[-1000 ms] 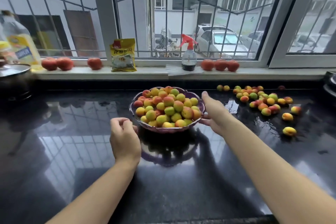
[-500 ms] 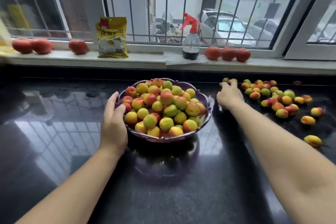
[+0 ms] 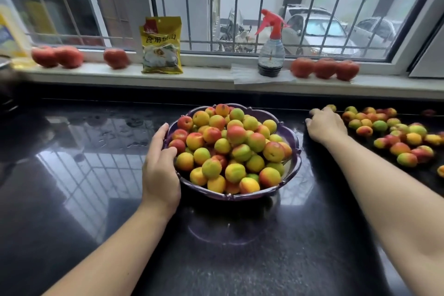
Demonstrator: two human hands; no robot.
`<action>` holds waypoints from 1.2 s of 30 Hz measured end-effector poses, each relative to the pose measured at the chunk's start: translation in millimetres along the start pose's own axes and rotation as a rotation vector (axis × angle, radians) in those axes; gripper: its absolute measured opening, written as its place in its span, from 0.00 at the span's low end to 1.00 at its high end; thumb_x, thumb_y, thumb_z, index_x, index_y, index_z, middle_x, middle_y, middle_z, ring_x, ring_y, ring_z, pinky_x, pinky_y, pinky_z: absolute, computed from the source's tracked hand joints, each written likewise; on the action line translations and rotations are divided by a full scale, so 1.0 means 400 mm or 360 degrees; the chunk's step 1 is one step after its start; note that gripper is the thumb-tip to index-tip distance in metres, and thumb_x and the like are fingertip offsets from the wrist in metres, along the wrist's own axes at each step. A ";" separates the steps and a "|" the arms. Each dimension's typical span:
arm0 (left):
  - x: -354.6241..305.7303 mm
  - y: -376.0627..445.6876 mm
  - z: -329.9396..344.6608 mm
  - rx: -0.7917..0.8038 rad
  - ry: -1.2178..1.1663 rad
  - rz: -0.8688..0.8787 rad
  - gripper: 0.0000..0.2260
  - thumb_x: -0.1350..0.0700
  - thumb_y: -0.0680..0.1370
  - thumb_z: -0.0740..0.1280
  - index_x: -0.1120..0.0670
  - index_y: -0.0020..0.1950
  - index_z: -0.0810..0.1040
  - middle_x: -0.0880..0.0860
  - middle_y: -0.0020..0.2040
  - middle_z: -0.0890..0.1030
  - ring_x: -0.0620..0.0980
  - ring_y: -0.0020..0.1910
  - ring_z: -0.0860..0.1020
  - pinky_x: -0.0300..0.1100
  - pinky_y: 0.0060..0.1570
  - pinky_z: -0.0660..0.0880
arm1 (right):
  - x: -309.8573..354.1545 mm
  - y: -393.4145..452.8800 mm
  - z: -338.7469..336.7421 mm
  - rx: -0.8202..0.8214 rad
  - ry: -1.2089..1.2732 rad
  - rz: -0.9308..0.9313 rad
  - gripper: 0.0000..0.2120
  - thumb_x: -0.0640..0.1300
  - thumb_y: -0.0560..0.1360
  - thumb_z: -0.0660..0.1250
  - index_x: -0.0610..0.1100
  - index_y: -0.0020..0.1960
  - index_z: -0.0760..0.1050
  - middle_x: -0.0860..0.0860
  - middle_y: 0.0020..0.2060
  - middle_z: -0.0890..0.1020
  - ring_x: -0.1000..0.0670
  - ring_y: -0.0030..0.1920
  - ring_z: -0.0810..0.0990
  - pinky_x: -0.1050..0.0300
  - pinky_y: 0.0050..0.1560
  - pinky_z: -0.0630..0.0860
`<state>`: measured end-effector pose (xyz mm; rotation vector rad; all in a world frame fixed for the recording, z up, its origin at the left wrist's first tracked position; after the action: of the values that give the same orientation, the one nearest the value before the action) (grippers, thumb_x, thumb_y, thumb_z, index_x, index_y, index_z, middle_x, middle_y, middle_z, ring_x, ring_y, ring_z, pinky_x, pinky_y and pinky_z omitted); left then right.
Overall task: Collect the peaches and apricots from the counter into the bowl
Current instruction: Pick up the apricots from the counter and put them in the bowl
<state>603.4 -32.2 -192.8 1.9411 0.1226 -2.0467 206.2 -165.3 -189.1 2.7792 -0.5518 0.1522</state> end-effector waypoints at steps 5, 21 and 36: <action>-0.008 -0.004 -0.001 -0.0004 0.0056 0.0019 0.27 0.47 0.76 0.58 0.42 0.77 0.72 0.35 0.63 0.78 0.39 0.66 0.76 0.51 0.71 0.74 | 0.086 -0.058 -0.116 -0.0091 0.0615 -0.0045 0.14 0.46 0.79 0.68 0.44 0.62 0.80 0.37 0.61 0.75 0.36 0.59 0.77 0.49 0.63 0.73; -0.064 -0.071 -0.023 0.0163 0.0288 0.0034 0.33 0.47 0.79 0.51 0.48 0.86 0.55 0.49 0.84 0.59 0.48 0.82 0.58 0.50 0.82 0.56 | 0.411 -0.497 -0.354 -0.0016 0.0750 -0.1098 0.12 0.49 0.79 0.66 0.52 0.61 0.81 0.53 0.57 0.82 0.49 0.61 0.75 0.49 0.65 0.71; -0.063 -0.064 -0.021 -0.0448 -0.0271 -0.0089 0.29 0.43 0.76 0.58 0.54 0.75 0.72 0.60 0.70 0.75 0.58 0.69 0.75 0.58 0.72 0.70 | 0.051 -0.370 -0.172 0.0113 0.0584 -0.0021 0.15 0.45 0.79 0.62 0.44 0.64 0.78 0.42 0.66 0.73 0.40 0.64 0.73 0.51 0.64 0.69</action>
<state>604.9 -1.2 -172.5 1.6060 0.4062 -2.0901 279.3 -20.8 -161.2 2.7239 -0.4396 0.6736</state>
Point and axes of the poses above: each hand's wrist, its own y-axis towards the middle knuckle, its own z-axis out of the palm, x = y × z, the point moved 1 cm from there along y, towards the middle knuckle
